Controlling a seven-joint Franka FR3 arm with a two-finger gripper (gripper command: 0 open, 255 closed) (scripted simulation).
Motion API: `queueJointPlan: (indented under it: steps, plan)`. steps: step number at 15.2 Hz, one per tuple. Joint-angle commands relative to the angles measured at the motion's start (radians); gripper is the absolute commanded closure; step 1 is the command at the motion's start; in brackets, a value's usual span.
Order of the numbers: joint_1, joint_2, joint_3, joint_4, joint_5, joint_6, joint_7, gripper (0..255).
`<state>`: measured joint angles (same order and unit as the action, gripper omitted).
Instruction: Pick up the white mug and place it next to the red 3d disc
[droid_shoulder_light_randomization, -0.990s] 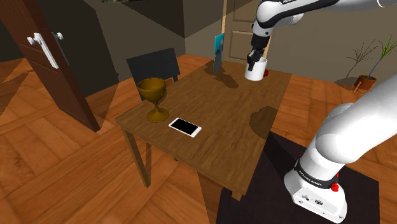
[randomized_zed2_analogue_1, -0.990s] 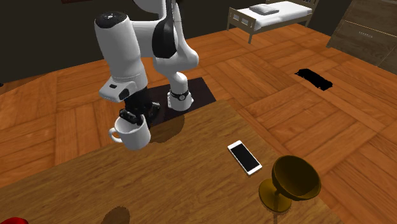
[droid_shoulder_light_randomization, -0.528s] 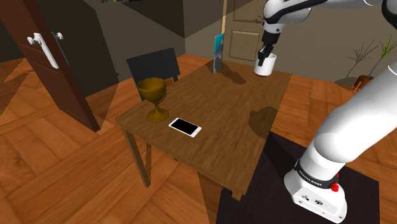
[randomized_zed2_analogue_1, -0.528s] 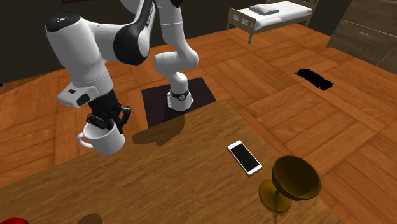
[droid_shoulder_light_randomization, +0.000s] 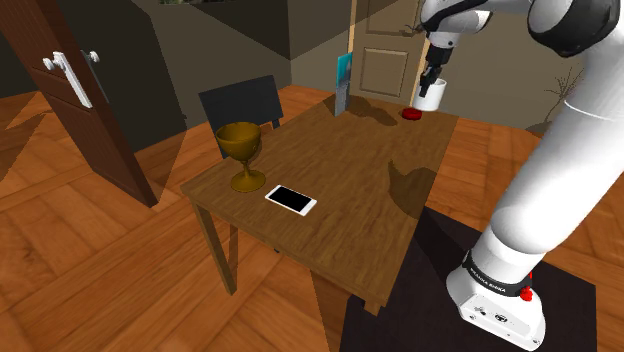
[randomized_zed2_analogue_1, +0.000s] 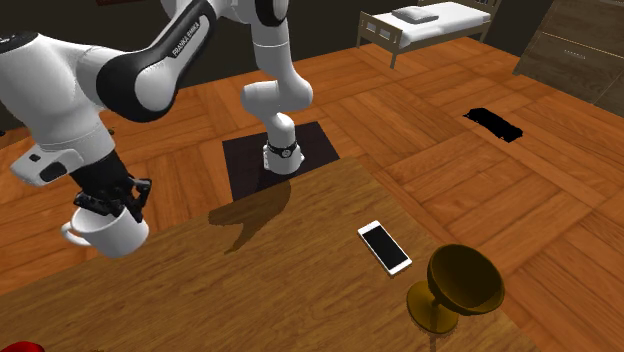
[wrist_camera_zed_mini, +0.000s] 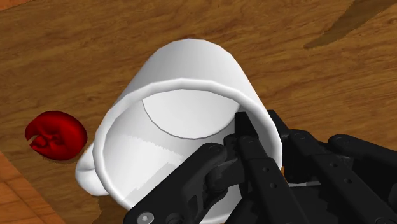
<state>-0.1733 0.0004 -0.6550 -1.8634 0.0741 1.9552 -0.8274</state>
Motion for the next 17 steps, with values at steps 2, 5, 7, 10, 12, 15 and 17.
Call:
queueJointPlan:
  steps: [2, 5, 7, 10, 12, 15, 17]
  plan:
    - [-0.046, 0.112, -0.037, 0.115, 0.083, -0.035, -0.102, 255]
    - [-0.117, 0.234, -0.054, 0.245, 0.171, -0.083, -0.194, 255]
    - [-0.178, 0.317, -0.055, 0.343, 0.227, -0.122, -0.246, 255]
    - [-0.286, 0.447, -0.043, 0.514, 0.306, -0.192, -0.307, 255]
    - [-0.368, 0.539, -0.028, 0.651, 0.354, -0.248, -0.335, 255]
    - [-0.518, 0.701, 0.009, 0.925, 0.423, -0.358, -0.348, 255]
    - [-0.711, 0.915, 0.072, 1.348, 0.485, -0.523, -0.298, 255]
